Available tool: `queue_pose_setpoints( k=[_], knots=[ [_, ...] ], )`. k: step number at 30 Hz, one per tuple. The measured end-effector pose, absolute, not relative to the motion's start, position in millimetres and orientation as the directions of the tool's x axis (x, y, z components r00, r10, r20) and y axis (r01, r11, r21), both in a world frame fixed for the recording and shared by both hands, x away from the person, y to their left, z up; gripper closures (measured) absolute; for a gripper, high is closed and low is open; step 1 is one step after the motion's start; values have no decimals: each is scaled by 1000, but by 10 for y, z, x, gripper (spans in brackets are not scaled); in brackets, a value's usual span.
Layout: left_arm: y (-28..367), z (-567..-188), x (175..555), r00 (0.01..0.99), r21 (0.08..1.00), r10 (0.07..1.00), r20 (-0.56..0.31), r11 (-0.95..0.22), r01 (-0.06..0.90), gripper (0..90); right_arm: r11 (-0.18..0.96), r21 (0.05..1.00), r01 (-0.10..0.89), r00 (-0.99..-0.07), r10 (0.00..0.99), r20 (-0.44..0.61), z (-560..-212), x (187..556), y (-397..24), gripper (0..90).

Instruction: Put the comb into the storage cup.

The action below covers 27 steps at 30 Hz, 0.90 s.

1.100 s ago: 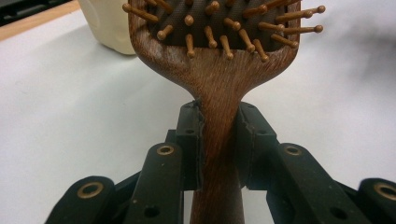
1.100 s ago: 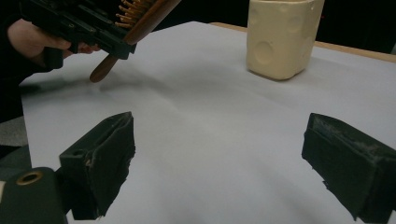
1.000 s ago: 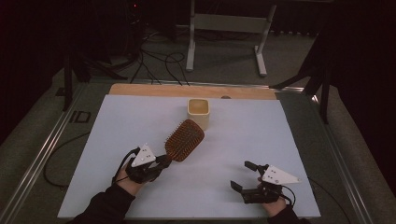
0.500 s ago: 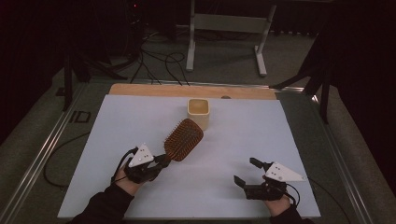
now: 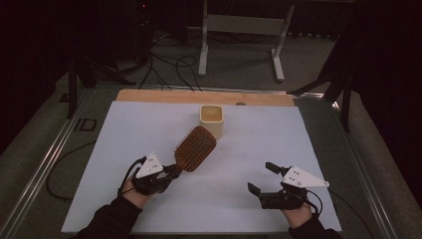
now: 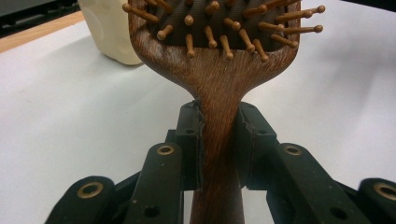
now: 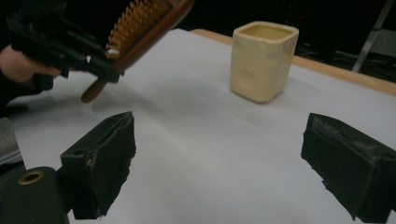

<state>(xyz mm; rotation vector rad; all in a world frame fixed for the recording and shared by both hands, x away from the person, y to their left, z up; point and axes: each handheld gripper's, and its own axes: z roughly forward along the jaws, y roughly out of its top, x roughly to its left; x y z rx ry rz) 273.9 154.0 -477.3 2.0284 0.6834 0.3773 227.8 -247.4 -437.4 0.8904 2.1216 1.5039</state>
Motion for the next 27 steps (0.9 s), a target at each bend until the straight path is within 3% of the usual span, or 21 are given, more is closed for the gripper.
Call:
queue_pose_setpoints(
  k=[11,27],
  knots=[
    [1561,-4762,2742,794,859,607,-10,-401,317,739,194,945,263,-712,700,54,-4170,2378,-2420,96],
    [1575,-4749,2740,793,865,609,-9,-393,311,739,200,946,254,-755,652,65,-3961,2662,-2007,96]
  ],
)
